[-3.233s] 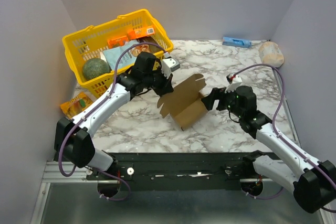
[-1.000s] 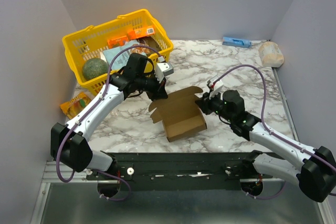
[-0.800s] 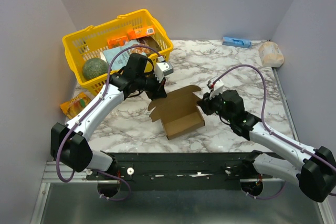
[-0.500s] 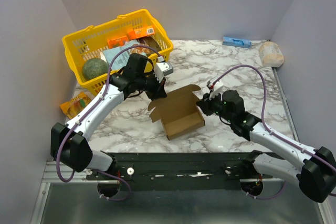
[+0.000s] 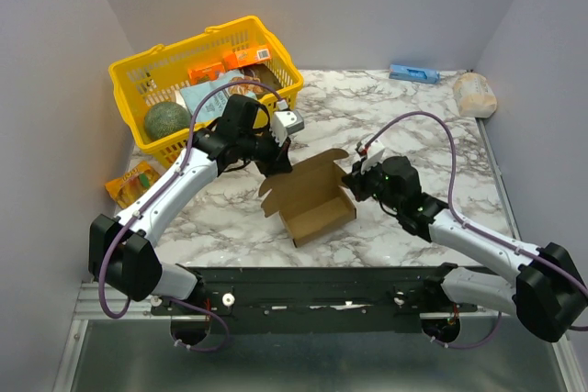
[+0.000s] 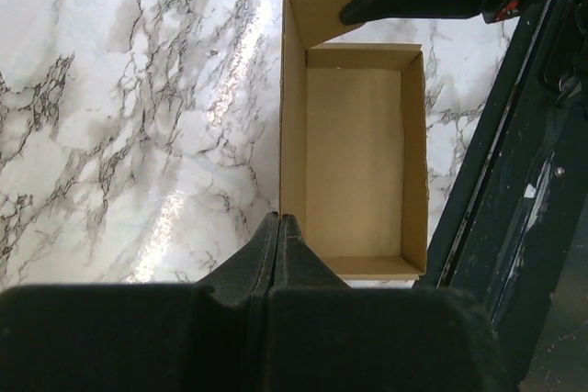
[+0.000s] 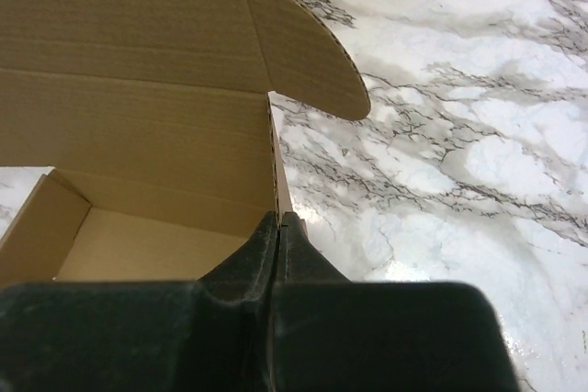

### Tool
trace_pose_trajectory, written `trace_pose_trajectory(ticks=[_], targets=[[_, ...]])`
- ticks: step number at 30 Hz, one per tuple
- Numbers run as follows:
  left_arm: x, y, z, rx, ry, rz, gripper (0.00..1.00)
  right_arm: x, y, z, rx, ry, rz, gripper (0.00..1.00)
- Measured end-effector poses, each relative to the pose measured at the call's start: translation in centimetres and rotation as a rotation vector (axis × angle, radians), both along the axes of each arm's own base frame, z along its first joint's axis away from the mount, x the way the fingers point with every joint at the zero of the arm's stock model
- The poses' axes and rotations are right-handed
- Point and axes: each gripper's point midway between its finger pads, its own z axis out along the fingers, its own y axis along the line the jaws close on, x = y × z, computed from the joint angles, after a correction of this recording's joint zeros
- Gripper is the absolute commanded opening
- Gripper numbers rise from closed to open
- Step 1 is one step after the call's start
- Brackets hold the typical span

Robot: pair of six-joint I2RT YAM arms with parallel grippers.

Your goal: Fold the paper box

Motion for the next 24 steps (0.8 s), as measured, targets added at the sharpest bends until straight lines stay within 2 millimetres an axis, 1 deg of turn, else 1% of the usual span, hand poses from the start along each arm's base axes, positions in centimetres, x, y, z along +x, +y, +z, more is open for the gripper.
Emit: trace_pose_trajectory(ticks=[2, 4, 5, 7, 8, 9, 10, 11, 12, 14, 18, 20, 21, 23, 24], targets=[[0.0, 0.0, 0.0, -0.001, -0.001, 0.000, 0.21, 0.2, -0.1, 0.1, 0.001, -0.006, -0.012, 0.01], [0.1, -0.1, 0.1, -0.003, -0.006, 0.002, 0.45, 0.5, -0.3, 0.1, 0.001, -0.014, -0.034, 0.01], [0.3, -0.1, 0.1, -0.003, -0.012, 0.004, 0.66, 0.6, -0.5, 0.1, 0.002, -0.016, -0.046, 0.01], [0.5, 0.0, 0.2, -0.001, -0.011, 0.026, 0.78, 0.8, -0.8, -0.2, 0.001, -0.014, -0.071, 0.01], [1.0, 0.1, 0.2, 0.005, -0.025, 0.045, 0.85, 0.8, -1.0, -0.4, -0.001, -0.012, -0.085, 0.01], [1.4, 0.3, 0.1, 0.014, -0.034, 0.068, 0.90, 0.9, -1.2, -0.6, -0.004, -0.010, -0.098, 0.01], [1.9, 0.5, 0.1, 0.022, -0.053, 0.096, 0.91, 0.9, -1.4, -0.8, -0.007, -0.006, -0.110, 0.01], [2.4, 0.8, 0.1, 0.030, -0.070, 0.128, 0.98, 0.8, -1.6, -1.1, -0.009, -0.003, -0.120, 0.01], [2.7, 1.2, -0.1, 0.044, -0.078, 0.154, 0.99, 0.8, -1.8, -1.3, -0.013, -0.001, -0.129, 0.01], [3.5, 2.4, 0.4, 0.052, -0.134, 0.238, 0.99, 0.7, -2.2, -1.9, -0.017, 0.006, -0.144, 0.01], [4.6, 5.5, 2.7, 0.031, -0.251, 0.407, 0.99, 0.3, -2.8, -2.3, -0.016, 0.002, -0.159, 0.01], [4.9, 7.0, 4.6, -0.012, -0.305, 0.493, 0.99, 0.2, -3.0, -2.2, -0.012, -0.005, -0.164, 0.01], [4.8, 7.3, 5.2, -0.034, -0.318, 0.521, 0.99, 0.1, -3.1, -2.1, -0.010, -0.009, -0.167, 0.01], [4.2, 7.7, 5.5, -0.076, -0.322, 0.557, 0.97, 0.1, -3.2, -2.0, -0.006, -0.016, -0.170, 0.01], [3.9, 7.8, 5.2, -0.094, -0.308, 0.579, 0.97, 0.1, -3.2, -1.9, -0.002, -0.020, -0.172, 0.01]])
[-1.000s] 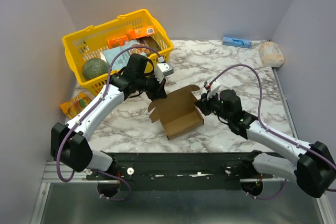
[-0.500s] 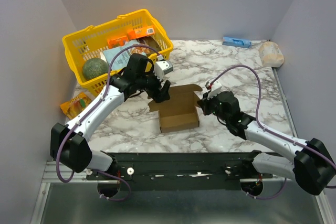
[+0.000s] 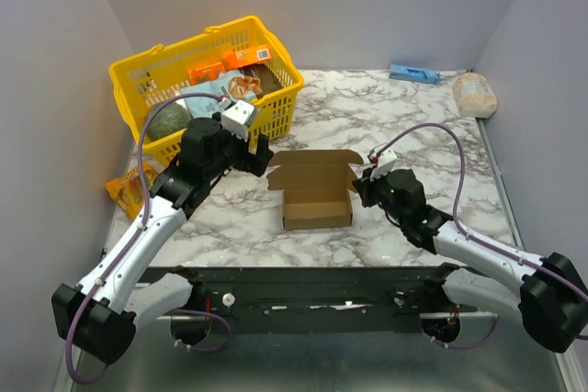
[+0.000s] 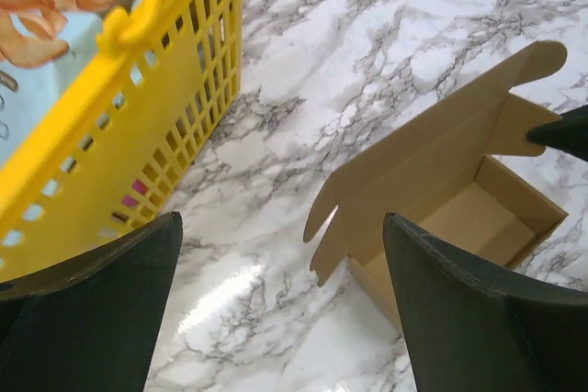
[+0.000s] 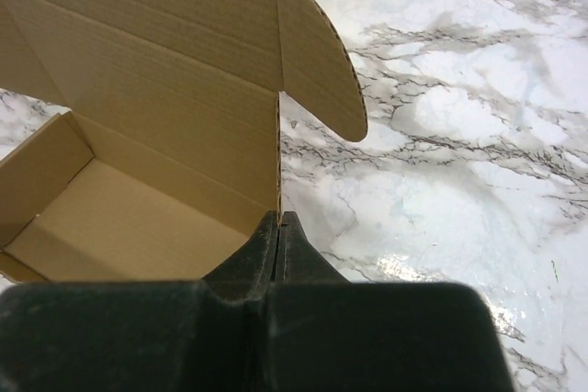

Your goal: Fold the paper box

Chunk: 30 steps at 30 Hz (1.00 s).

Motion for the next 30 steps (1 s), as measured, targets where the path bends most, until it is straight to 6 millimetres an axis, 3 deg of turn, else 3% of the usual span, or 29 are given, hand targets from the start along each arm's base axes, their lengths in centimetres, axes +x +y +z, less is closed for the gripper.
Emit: trace_pose_trajectory(ticks=[2, 8, 11, 16, 24, 30], targets=[[-0.5, 0.4, -1.3, -0.031, 0.029, 0.041, 0.95, -0.1, -0.1, 0.2, 0.006, -0.009, -0.001, 0.01], [-2.1, 1.4, -8.0, -0.086, 0.192, 0.157, 0.88, 0.0, -0.1, 1.2, 0.026, -0.036, -0.004, 0.01], [-2.7, 1.4, -10.0, -0.104, 0.243, 0.173, 0.87, 0.0, -0.1, 1.4, 0.030, -0.042, -0.004, 0.01], [-1.9, 0.8, -10.4, -0.128, 0.235, 0.177, 0.87, 0.0, -0.1, 1.4, 0.032, -0.045, -0.003, 0.01], [0.9, -0.4, -11.0, -0.152, 0.156, 0.159, 0.94, -0.1, -0.1, 1.3, 0.036, -0.048, -0.003, 0.01], [3.3, -0.3, -11.8, -0.171, 0.119, 0.144, 0.93, -0.7, -0.2, 0.6, 0.044, -0.052, 0.014, 0.01]])
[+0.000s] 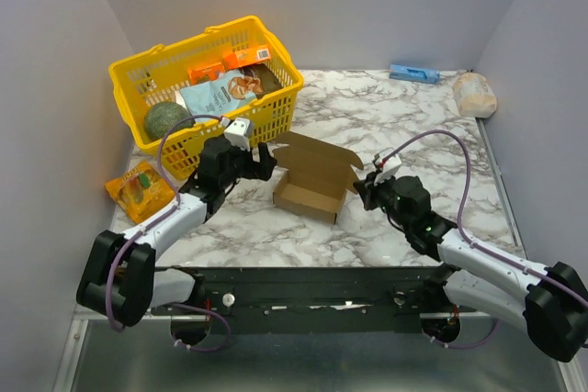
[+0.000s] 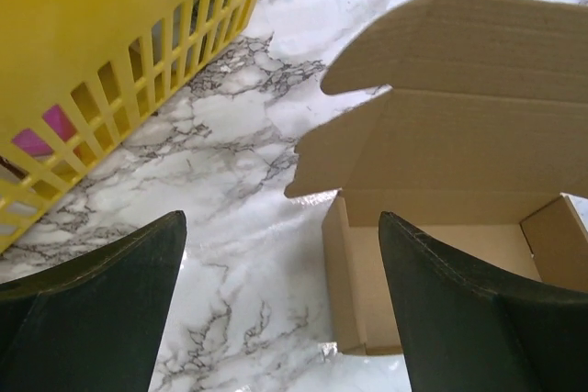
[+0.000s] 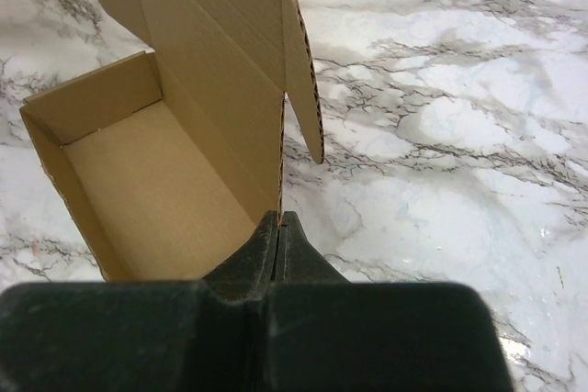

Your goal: Fold the paper box

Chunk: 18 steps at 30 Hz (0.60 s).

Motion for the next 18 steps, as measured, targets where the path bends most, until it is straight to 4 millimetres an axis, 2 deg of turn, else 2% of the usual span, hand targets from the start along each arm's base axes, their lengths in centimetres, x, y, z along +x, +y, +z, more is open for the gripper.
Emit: trace_pose_trajectory(ticks=[4, 9, 14, 18], targets=[[1.1, -0.1, -0.1, -0.016, -0.028, -0.024, 0.89, -0.3, 0.2, 0.3, 0.010, -0.012, 0.021, 0.01], [2.0, -1.2, -1.4, -0.022, -0.012, -0.094, 0.84, -0.4, 0.7, 0.7, 0.015, -0.028, 0.052, 0.01], [2.6, -2.0, -3.0, -0.021, 0.029, -0.136, 0.70, -0.5, 0.7, 0.7, 0.014, -0.031, 0.060, 0.01], [2.7, -2.2, -3.0, -0.028, 0.024, -0.145, 0.66, -0.5, 0.8, 0.7, 0.011, -0.032, 0.064, 0.01]])
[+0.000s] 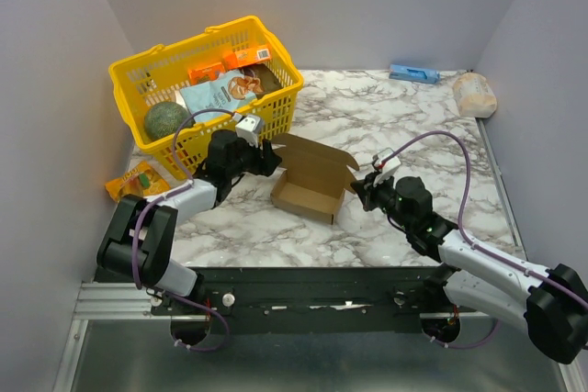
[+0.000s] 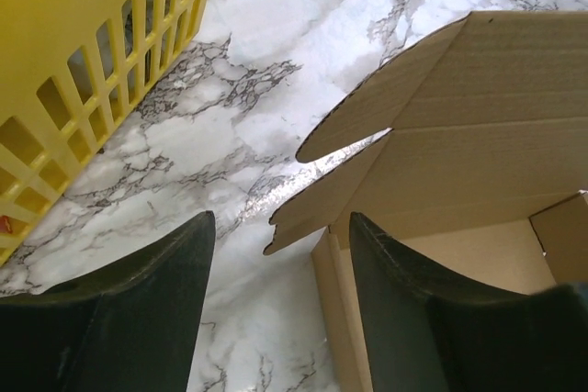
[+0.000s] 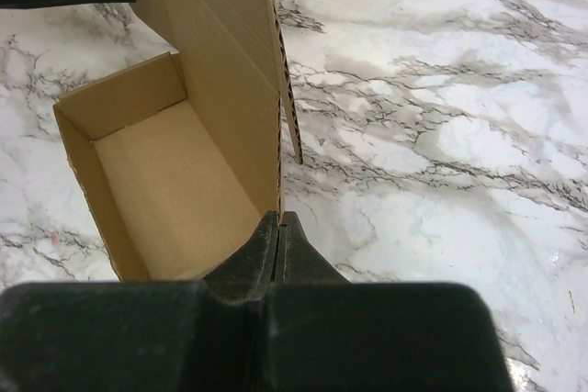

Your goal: Fold the paper box

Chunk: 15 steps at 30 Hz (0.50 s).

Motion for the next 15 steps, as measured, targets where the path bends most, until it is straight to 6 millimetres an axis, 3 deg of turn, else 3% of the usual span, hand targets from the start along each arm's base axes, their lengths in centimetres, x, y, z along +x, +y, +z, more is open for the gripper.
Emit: trace_pose_trajectory(ticks=[7, 15], targets=[[0.1, -0.6, 0.9, -0.027, -0.035, -0.032, 0.56, -0.1, 0.2, -0.3, -0.007, 0.008, 0.011, 0.01], [0.0, -1.3, 1.0, -0.055, -0.042, -0.063, 0.29, -0.1, 0.2, -0.6, -0.012, 0.015, 0.011, 0.01]])
